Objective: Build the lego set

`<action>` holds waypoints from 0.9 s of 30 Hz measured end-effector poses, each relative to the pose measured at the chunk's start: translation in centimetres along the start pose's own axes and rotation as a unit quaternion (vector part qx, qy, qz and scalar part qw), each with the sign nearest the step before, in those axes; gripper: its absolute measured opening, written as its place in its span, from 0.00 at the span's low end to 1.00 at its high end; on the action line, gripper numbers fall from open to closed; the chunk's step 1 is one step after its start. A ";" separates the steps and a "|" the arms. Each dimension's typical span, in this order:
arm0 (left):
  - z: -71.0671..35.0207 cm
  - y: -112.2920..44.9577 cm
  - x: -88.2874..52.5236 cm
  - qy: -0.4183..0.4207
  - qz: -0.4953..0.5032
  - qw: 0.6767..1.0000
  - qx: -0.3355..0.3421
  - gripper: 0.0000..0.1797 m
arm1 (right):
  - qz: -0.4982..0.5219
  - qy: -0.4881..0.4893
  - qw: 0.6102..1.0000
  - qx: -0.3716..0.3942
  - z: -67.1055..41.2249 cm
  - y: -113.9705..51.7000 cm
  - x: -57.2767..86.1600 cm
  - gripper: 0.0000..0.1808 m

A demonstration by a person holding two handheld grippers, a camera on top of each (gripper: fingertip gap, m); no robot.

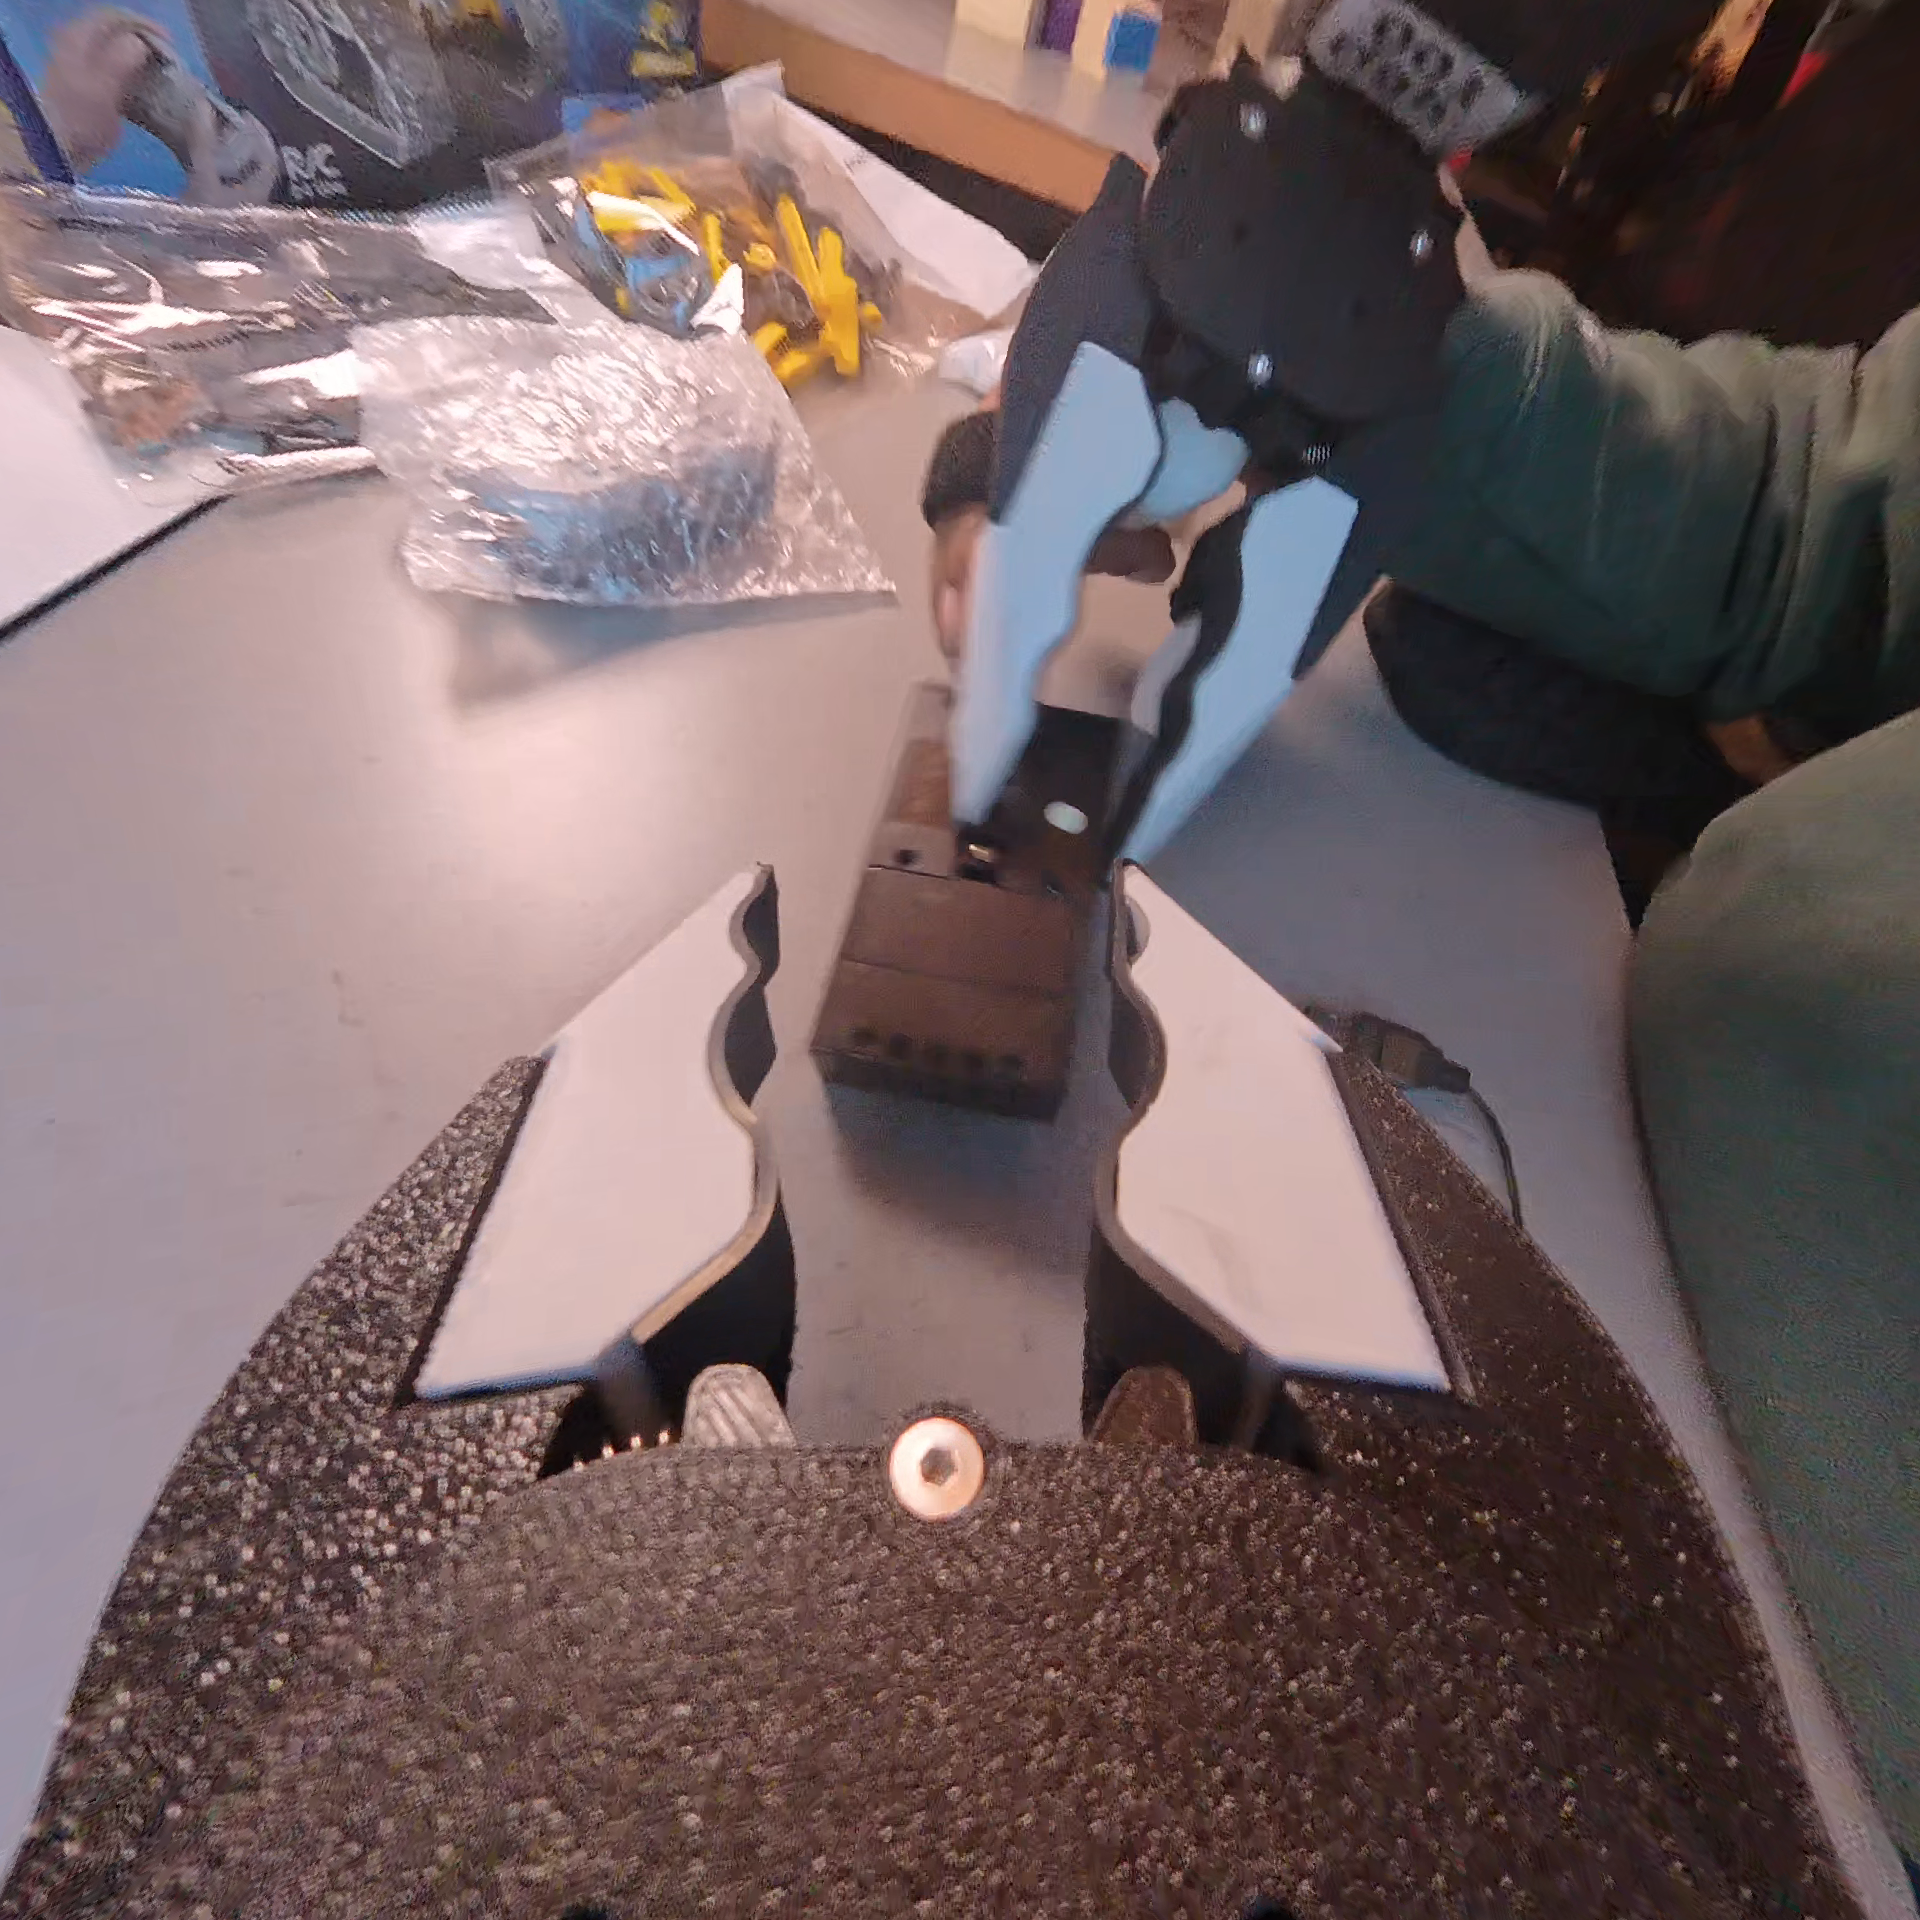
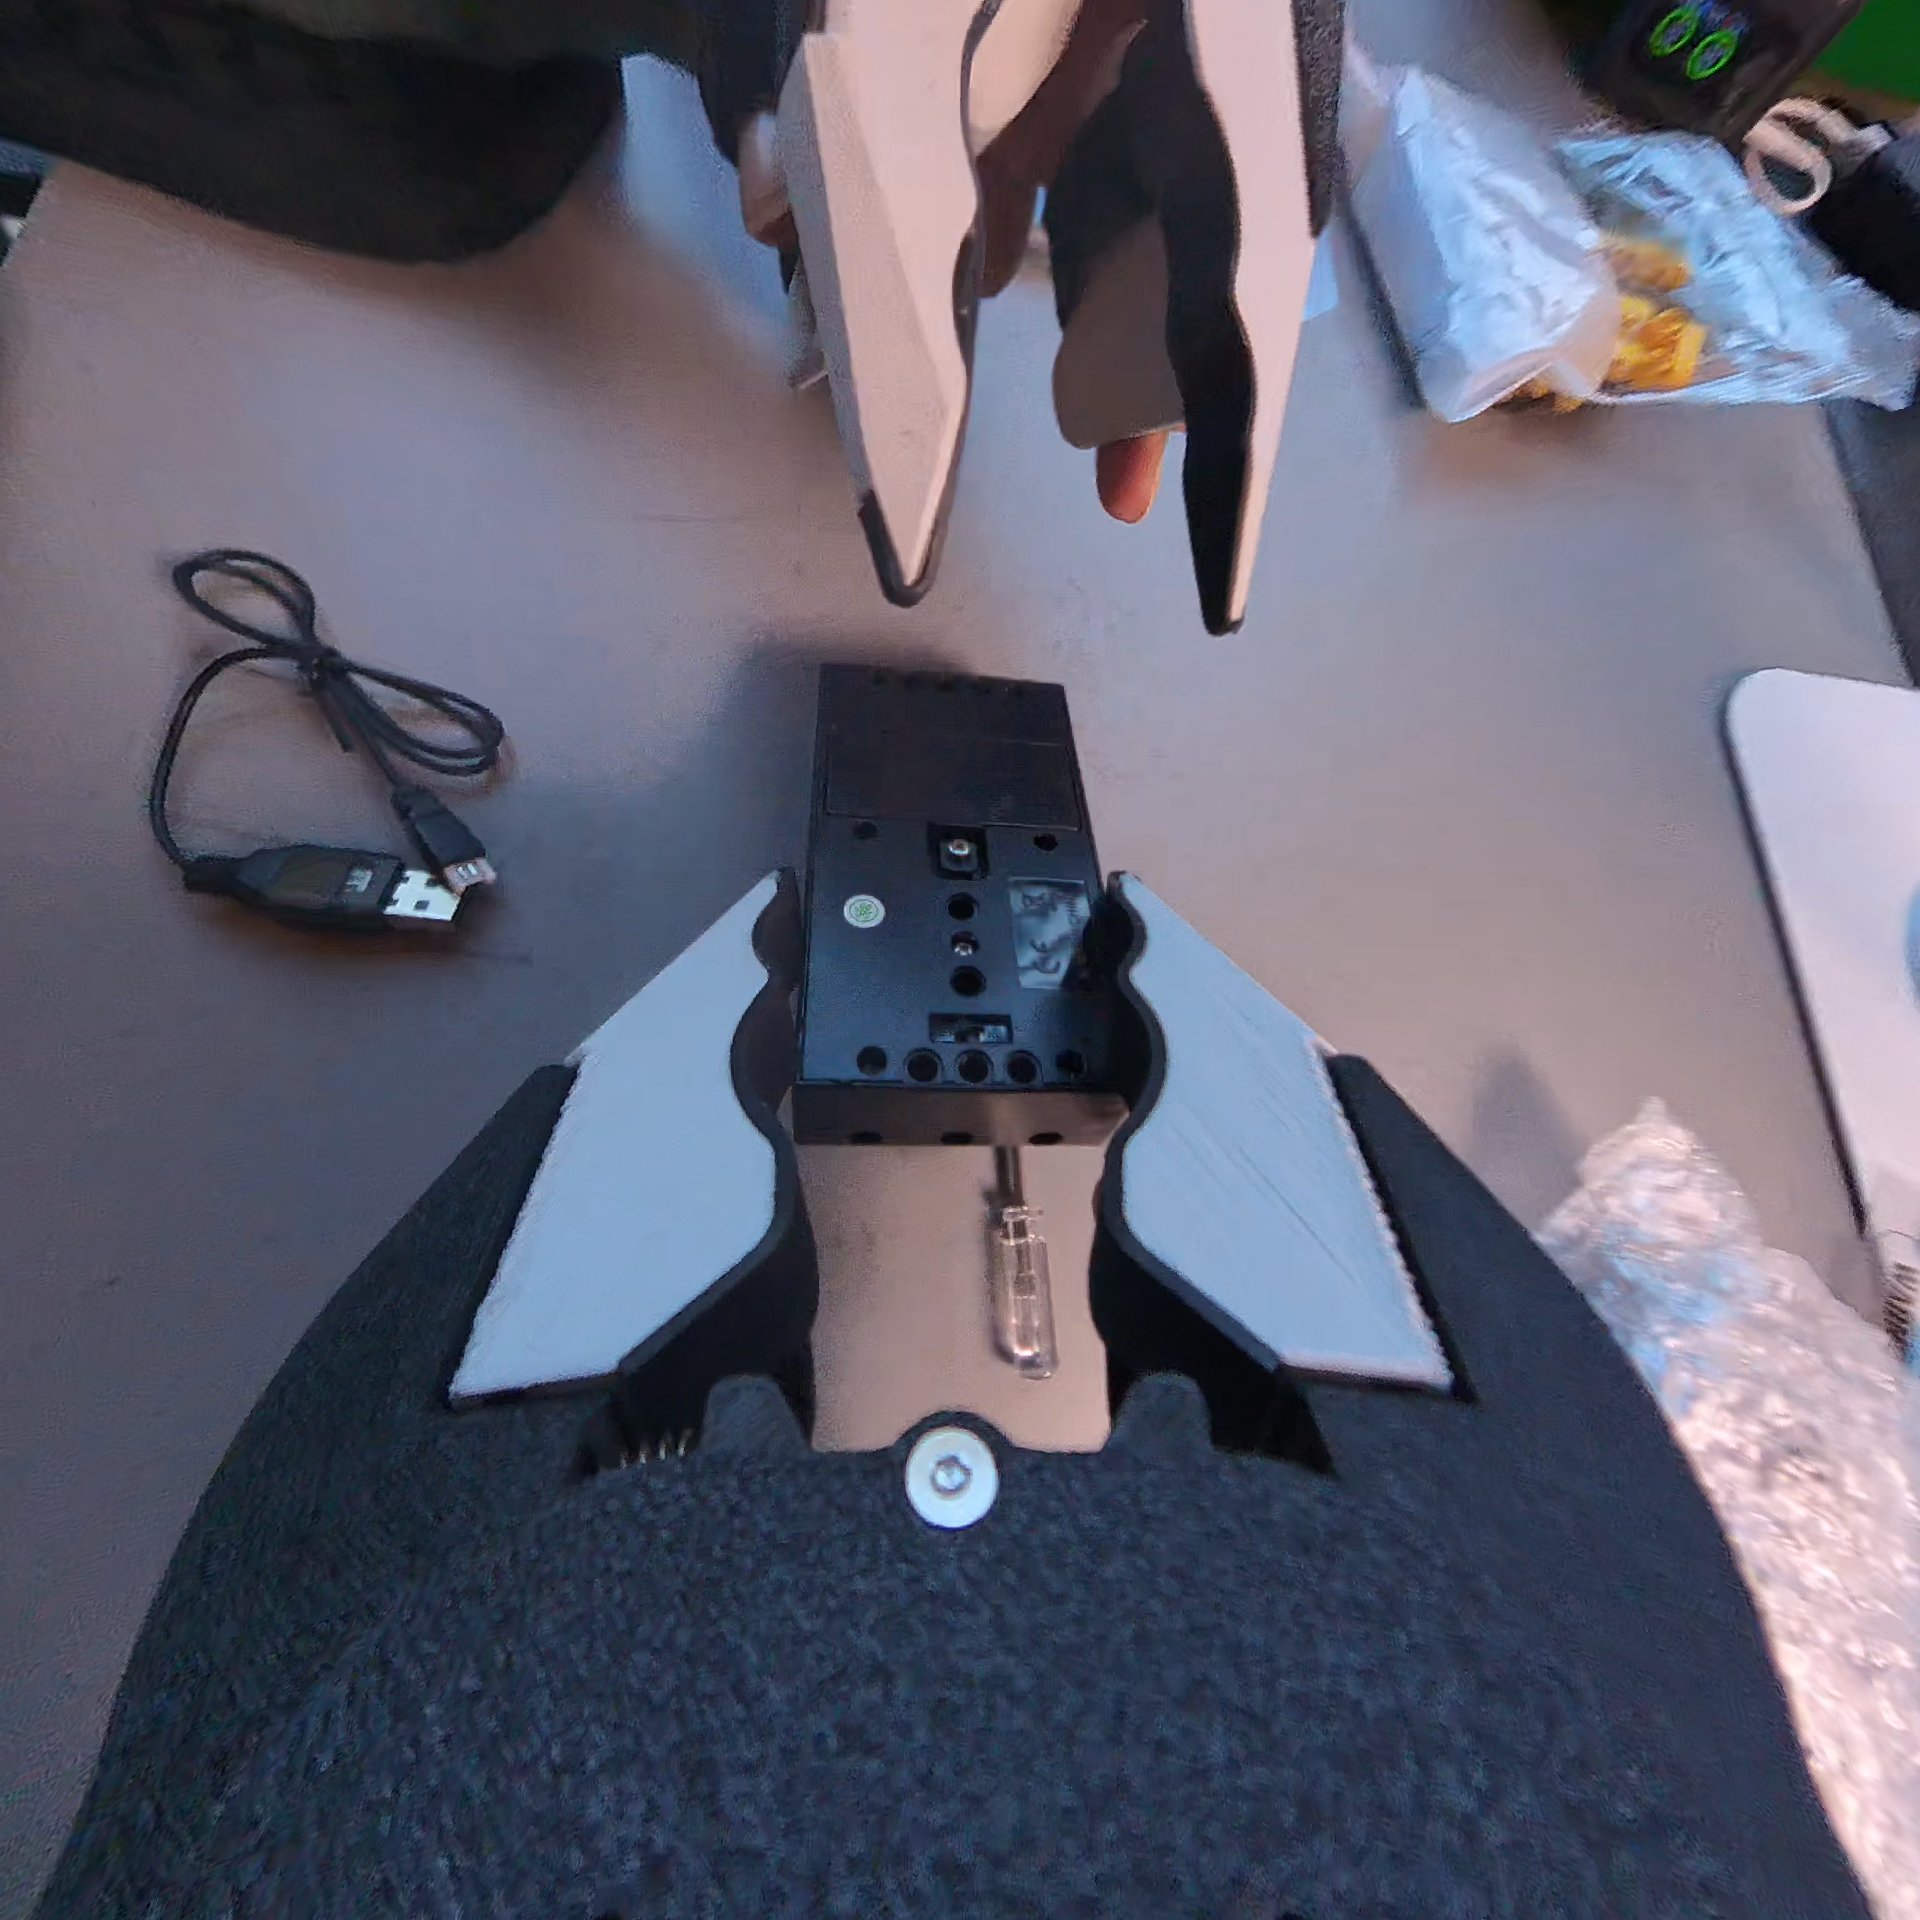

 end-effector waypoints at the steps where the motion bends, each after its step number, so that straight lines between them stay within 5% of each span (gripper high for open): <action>1: 0.5 -0.4 0.3 -0.013 0.005 1.000 -0.018 0.36 | -0.027 0.005 1.000 0.005 0.1 0.0 -0.5 0.06; 2: 1.0 -0.9 0.6 -0.027 0.008 0.999 -0.039 0.38 | -0.009 0.003 0.999 0.038 -0.3 0.1 -0.3 0.00; 6: 1.8 -2.2 1.1 -0.097 -0.020 0.990 -0.097 0.38 | -0.008 0.013 1.000 0.006 0.0 0.8 -0.1 0.00; 11: 0.9 -2.1 -0.9 -0.168 -0.110 0.976 -0.087 0.37 | 0.034 -0.018 0.999 0.009 0.9 1.5 1.5 0.09; 16: 0.3 -3.0 -5.3 -0.168 -0.143 0.961 -0.164 0.54 | 0.042 -0.054 0.996 -0.059 3.0 1.8 2.4 0.20; 20: 0.8 -4.1 -6.3 -0.135 -0.106 0.964 -0.204 0.38 | 0.020 -0.084 0.989 -0.120 4.5 2.6 1.9 0.20; 25: 1.1 -4.6 -3.5 -0.134 -0.127 0.958 -0.218 0.38 | 0.003 -0.110 0.979 -0.172 5.9 3.4 1.1 0.19; 27: 1.4 -4.8 -2.0 -0.128 -0.134 0.957 -0.222 0.38 | 0.002 -0.112 0.980 -0.166 6.0 3.4 1.2 0.10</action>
Point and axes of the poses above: each gripper's, where its closed fingertips meet, y back along the fingers, z out of its underside, x = y × z across the jaws, the point moved 8 cm from there along y, back along the fingers, and after that the axes turned 2 degrees about x, right-handed, at the moved point
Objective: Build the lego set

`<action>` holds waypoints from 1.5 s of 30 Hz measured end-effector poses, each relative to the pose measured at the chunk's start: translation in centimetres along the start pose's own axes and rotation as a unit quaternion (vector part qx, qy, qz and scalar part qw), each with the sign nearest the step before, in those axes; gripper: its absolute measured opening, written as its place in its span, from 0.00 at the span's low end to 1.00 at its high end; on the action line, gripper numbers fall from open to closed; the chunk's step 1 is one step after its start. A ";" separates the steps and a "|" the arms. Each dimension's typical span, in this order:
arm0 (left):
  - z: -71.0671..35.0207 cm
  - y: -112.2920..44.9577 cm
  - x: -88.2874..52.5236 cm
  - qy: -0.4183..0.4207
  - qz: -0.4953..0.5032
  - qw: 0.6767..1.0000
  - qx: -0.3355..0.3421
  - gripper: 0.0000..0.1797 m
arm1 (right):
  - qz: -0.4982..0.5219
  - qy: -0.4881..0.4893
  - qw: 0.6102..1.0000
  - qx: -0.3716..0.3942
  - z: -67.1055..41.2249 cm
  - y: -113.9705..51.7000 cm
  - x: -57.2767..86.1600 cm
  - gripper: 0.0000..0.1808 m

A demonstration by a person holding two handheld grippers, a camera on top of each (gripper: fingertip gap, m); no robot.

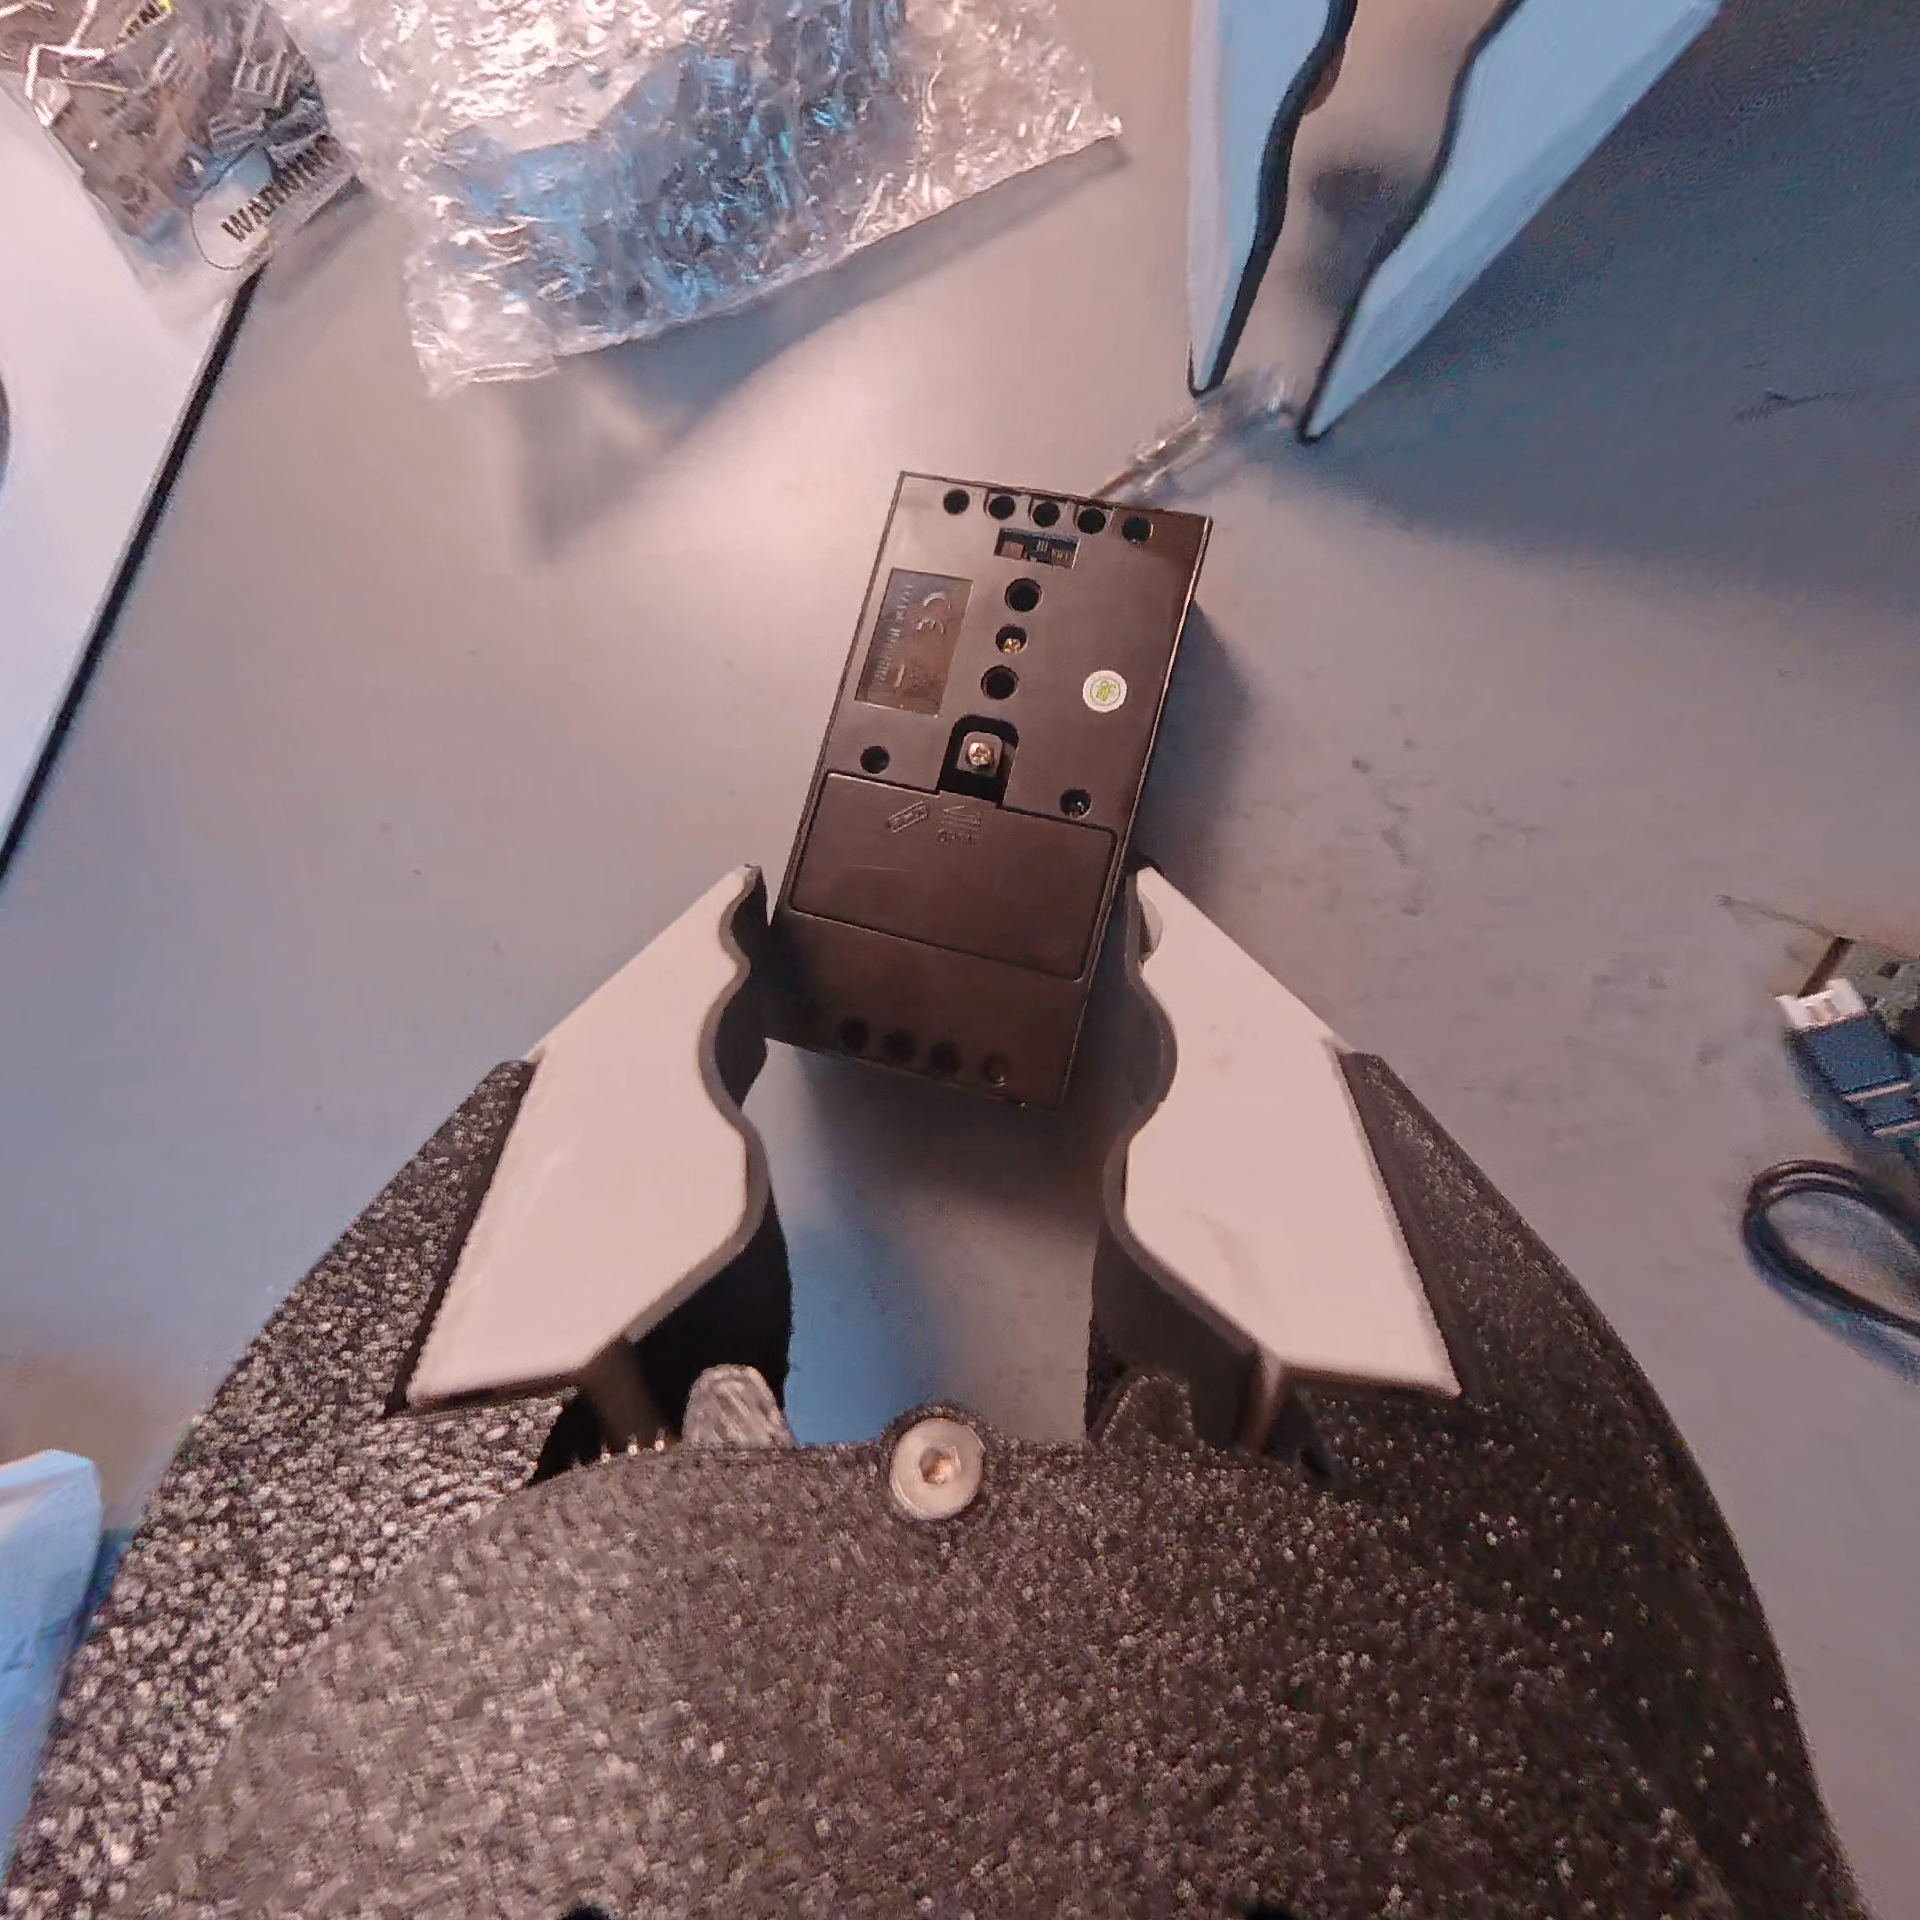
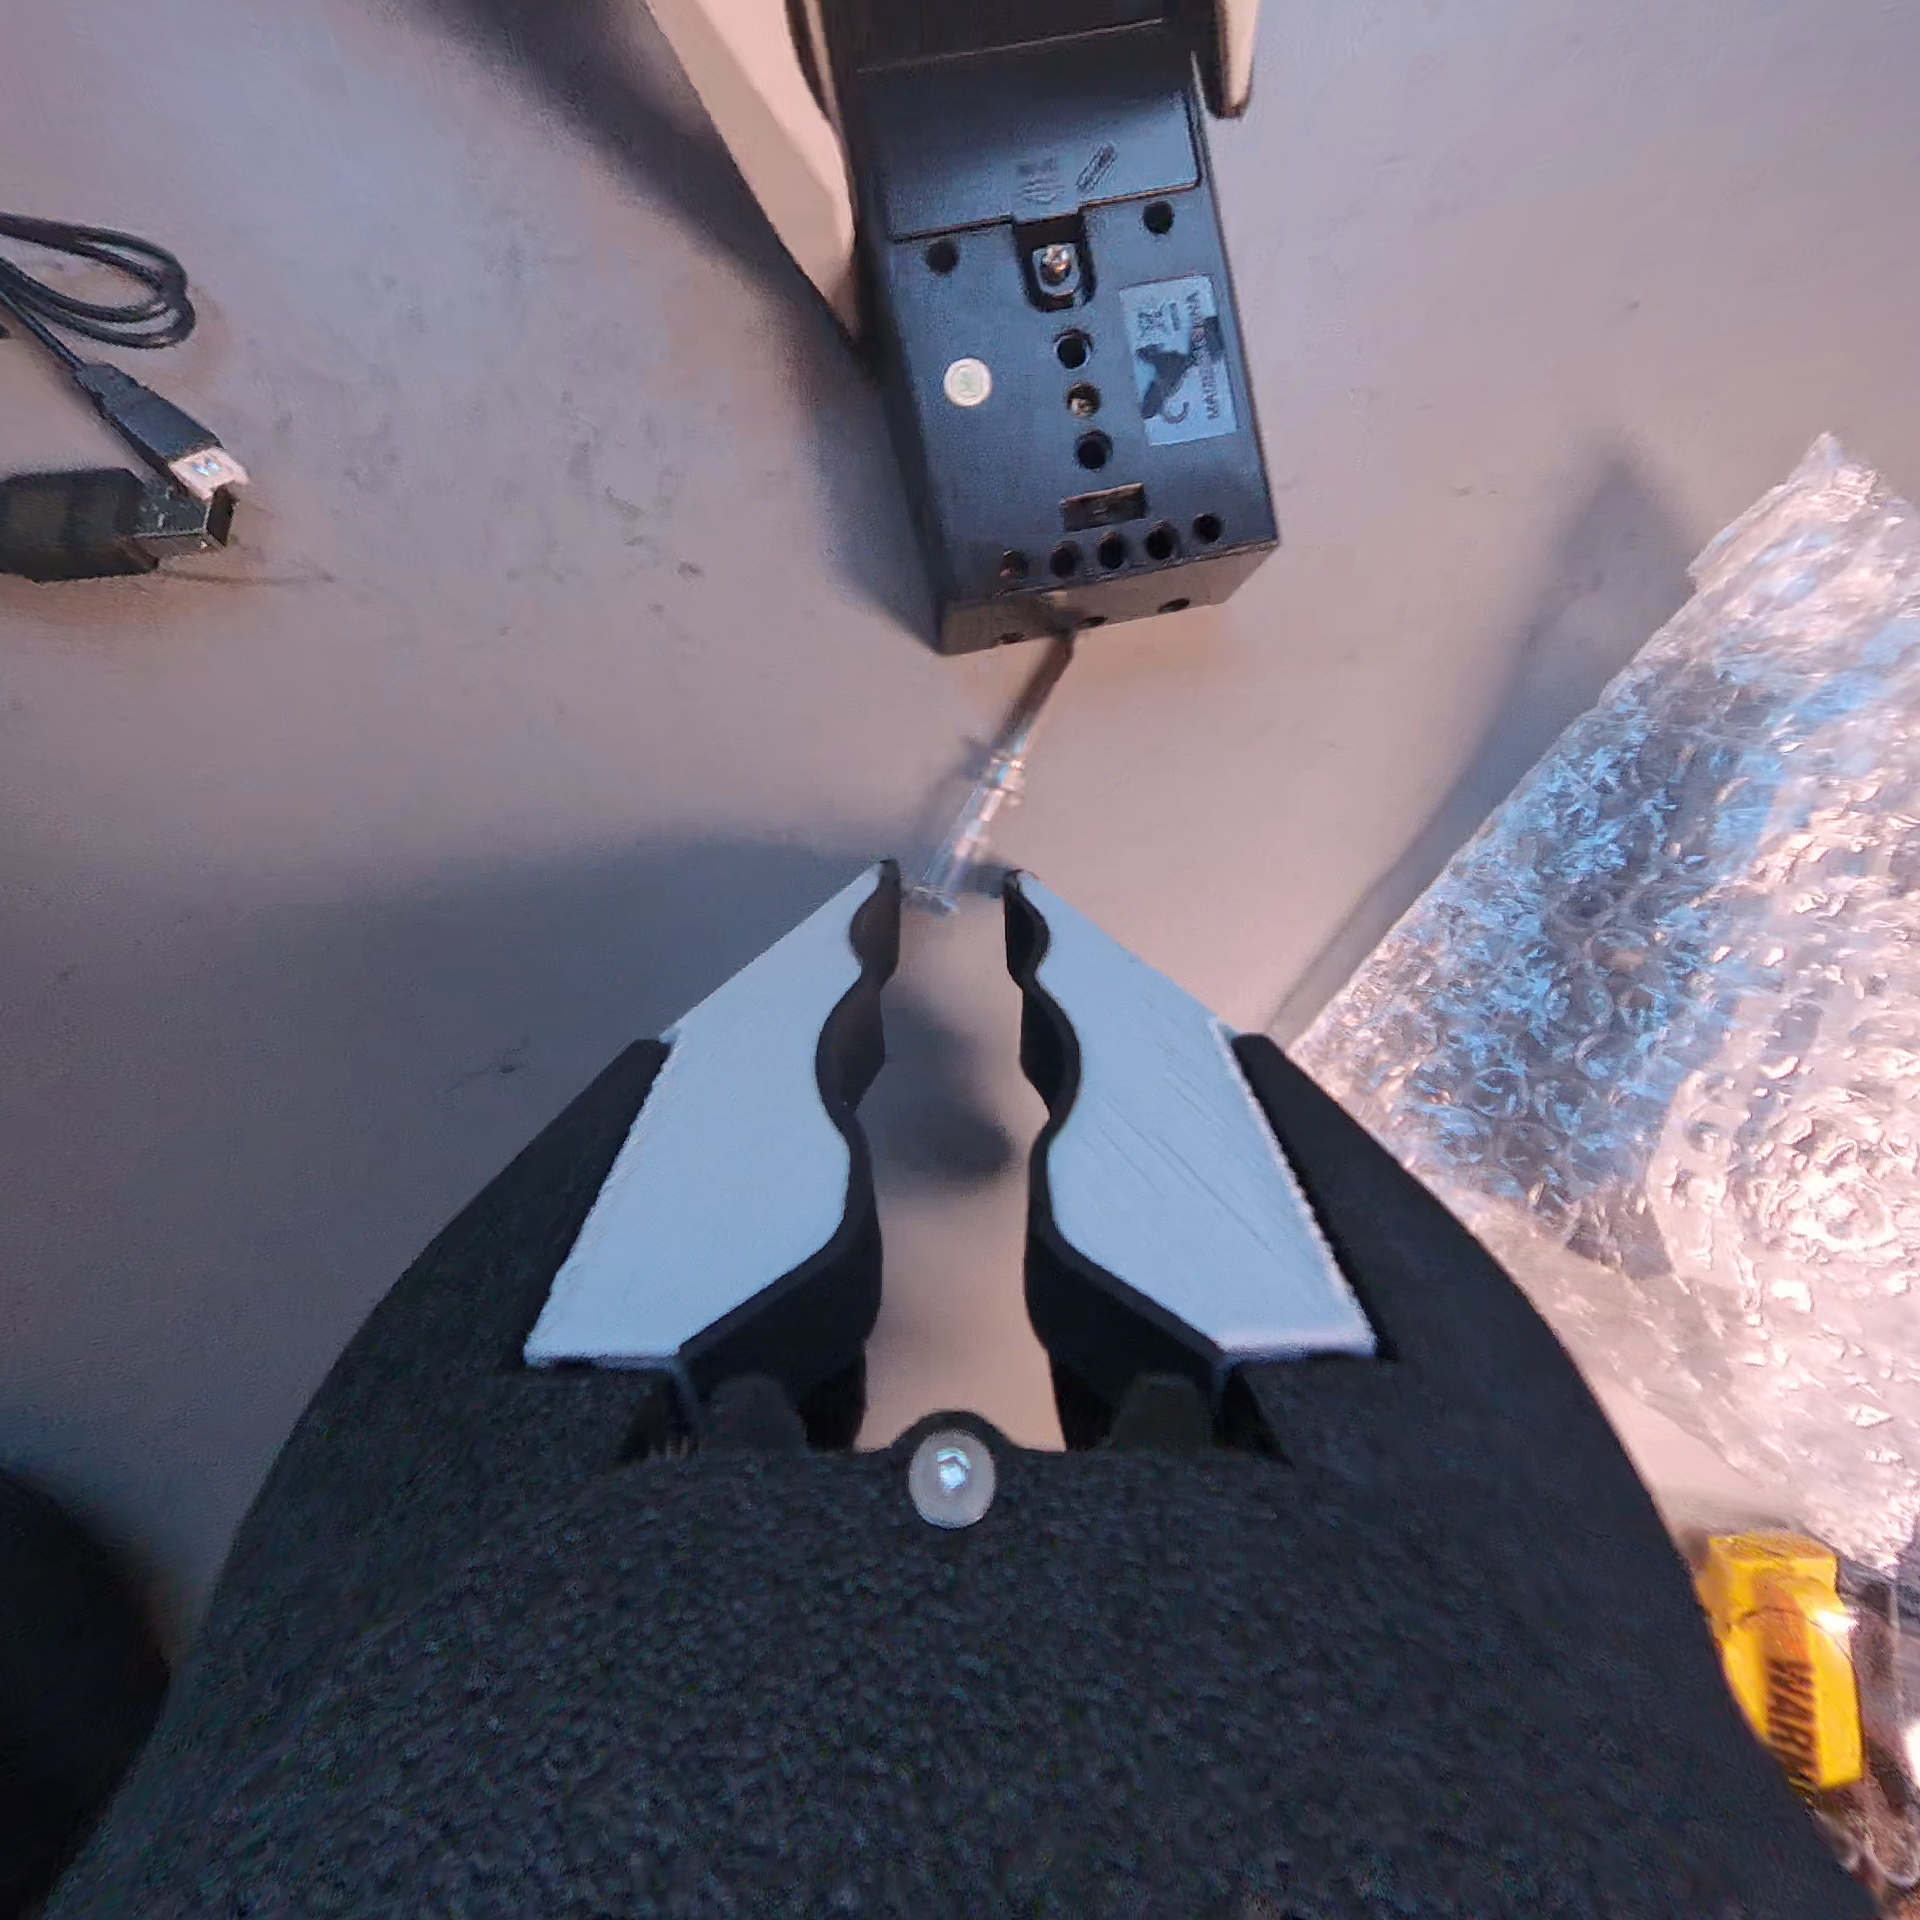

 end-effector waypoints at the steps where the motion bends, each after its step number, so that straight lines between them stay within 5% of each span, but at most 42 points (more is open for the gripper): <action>1: -0.2 0.0 0.7 0.007 -0.005 1.000 -0.003 0.38 | -0.002 0.000 1.000 0.007 0.0 0.0 0.0 0.06; 16: -0.6 -1.0 -0.6 0.081 -0.081 0.993 0.009 0.38 | 0.040 0.008 0.997 0.065 -4.3 5.1 5.7 0.04; 18: -0.7 -0.2 -0.9 0.081 -0.050 0.995 0.011 0.47 | 0.037 0.021 0.997 0.063 -5.7 5.6 6.0 0.04; 22: -4.0 3.7 -2.8 0.009 -0.030 0.993 0.111 0.36 | 0.006 0.047 0.997 0.056 -7.7 5.4 5.9 0.04; 26: -6.3 3.5 -3.3 -0.143 0.023 0.986 0.088 0.22 | -0.005 0.073 0.995 0.068 -8.6 4.9 5.4 0.04; 30: -6.7 2.3 -3.3 -0.196 0.015 0.978 0.072 0.01 | -0.033 0.086 0.990 0.111 -8.7 5.6 4.4 0.04; 38: -5.4 3.2 -4.2 -0.031 0.107 0.964 0.241 0.00 | 0.012 0.101 0.962 0.253 -11.0 7.0 5.0 0.05; 42: -5.5 3.4 -5.0 0.032 0.132 0.940 0.312 0.00 | 0.024 0.057 0.950 0.305 -11.9 6.6 6.0 0.14; 45: -5.4 3.4 -5.4 0.050 0.129 0.934 0.329 0.00 | 0.026 0.038 0.942 0.331 -12.4 5.7 6.3 0.08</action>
Point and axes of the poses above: each gripper's, where its closed fingertips meet, y back along the fingers, z out of its underside, x = y × z across the jaws, the point moved 8 cm from there along y, back along the fingers, and after that the axes turned 2 degrees about x, right-handed, at the moved point
